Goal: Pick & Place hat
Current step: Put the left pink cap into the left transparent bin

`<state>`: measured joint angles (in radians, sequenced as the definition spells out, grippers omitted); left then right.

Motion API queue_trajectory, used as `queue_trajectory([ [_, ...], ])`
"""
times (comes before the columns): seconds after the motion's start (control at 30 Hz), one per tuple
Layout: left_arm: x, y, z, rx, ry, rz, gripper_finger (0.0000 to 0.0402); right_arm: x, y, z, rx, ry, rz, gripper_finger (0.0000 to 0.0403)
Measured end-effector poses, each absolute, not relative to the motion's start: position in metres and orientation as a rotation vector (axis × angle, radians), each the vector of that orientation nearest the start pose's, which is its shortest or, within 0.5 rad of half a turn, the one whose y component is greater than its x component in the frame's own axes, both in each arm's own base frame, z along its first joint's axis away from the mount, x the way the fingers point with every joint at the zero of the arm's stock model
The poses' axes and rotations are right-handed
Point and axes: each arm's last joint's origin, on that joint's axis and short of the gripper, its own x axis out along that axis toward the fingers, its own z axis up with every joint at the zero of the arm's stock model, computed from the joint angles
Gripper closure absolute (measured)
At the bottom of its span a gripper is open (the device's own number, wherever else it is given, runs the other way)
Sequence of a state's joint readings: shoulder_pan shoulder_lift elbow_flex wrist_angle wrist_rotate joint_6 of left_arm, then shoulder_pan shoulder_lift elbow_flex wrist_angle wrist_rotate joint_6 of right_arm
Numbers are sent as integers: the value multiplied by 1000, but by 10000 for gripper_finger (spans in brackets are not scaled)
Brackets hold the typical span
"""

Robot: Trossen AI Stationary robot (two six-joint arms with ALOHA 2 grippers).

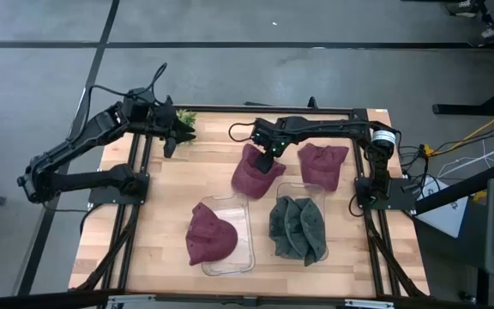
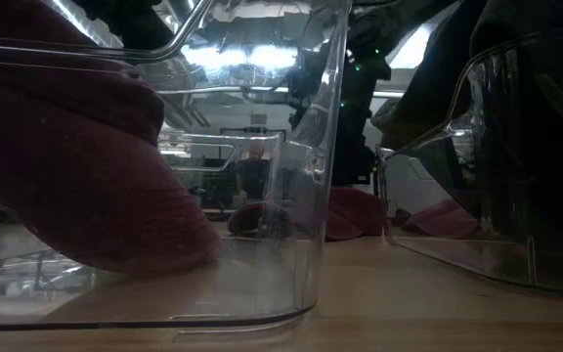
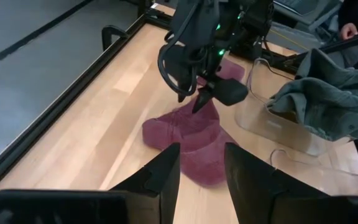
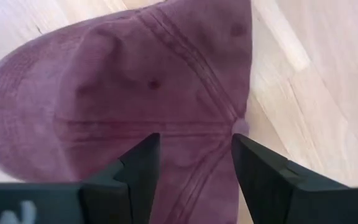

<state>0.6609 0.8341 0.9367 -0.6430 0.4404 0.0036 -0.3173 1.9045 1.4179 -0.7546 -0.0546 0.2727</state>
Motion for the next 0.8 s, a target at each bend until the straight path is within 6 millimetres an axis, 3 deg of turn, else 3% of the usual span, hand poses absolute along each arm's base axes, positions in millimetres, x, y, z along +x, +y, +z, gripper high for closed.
queue_trajectory([
  [0.37,135,89,335,-280,462,214,285,361,-132,180,402,1151,-391,205],
  [0.8,135,89,335,-299,460,218,286,374,-137,124,396,1250,-308,205],
])
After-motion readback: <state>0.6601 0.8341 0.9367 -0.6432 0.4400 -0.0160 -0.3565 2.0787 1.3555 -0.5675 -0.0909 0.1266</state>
